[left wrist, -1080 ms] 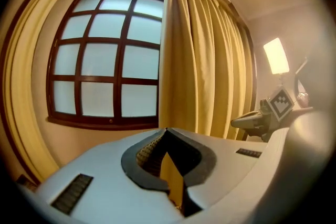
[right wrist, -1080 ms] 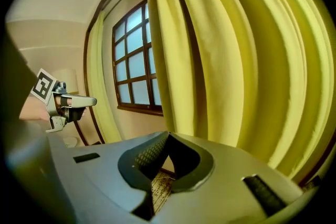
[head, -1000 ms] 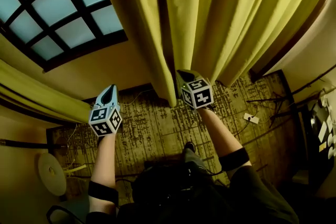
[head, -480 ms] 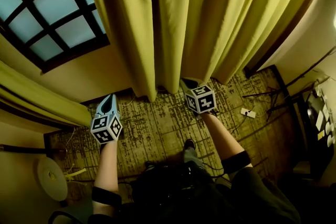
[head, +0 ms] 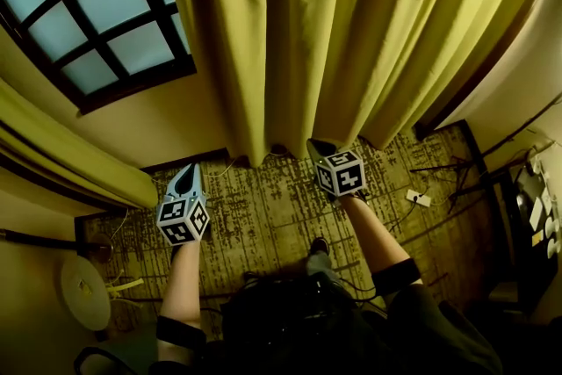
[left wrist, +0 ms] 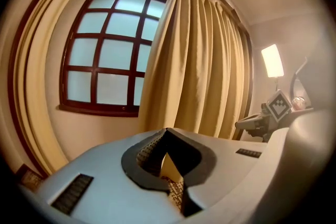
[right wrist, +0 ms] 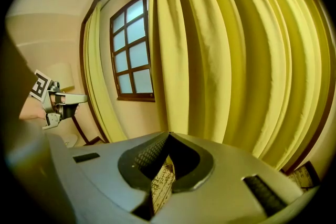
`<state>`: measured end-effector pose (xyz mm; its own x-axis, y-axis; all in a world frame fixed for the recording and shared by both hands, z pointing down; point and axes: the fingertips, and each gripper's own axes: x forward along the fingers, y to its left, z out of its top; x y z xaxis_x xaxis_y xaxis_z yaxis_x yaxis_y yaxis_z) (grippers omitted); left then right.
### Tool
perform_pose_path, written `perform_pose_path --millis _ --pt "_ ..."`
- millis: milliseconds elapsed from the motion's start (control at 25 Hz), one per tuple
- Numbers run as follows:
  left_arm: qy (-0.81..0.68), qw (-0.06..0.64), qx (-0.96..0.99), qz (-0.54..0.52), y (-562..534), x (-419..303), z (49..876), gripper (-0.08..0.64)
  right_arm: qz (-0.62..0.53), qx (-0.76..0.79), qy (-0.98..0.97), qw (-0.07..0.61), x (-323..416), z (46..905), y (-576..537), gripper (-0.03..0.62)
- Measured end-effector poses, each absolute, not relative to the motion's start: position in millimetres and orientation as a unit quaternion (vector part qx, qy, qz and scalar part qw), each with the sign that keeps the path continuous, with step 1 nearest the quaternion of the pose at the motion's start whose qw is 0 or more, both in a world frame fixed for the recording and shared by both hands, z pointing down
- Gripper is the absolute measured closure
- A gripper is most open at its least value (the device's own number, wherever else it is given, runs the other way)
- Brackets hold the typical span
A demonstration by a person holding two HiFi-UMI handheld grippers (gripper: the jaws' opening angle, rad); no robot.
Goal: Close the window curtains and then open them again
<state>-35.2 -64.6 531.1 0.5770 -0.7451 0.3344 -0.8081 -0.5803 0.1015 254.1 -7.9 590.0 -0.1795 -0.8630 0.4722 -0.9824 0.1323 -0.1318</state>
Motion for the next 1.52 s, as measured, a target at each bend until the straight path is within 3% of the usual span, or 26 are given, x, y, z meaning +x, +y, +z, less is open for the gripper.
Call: perform_pose_path --millis 640,1520 --pt "-0.458 0.121 0.874 0.109 -77.4 -84.6 525.8 0.558 0.205 0.611 -0.748 0.156 210.6 592.9 -24.5 0.592" --pt "-0.479 0.112 0.865 0.102 -105.6 -248.8 502.3 0.558 0.18 0.54 -0.806 0.161 -8.4 561.6 -68.7 0.592"
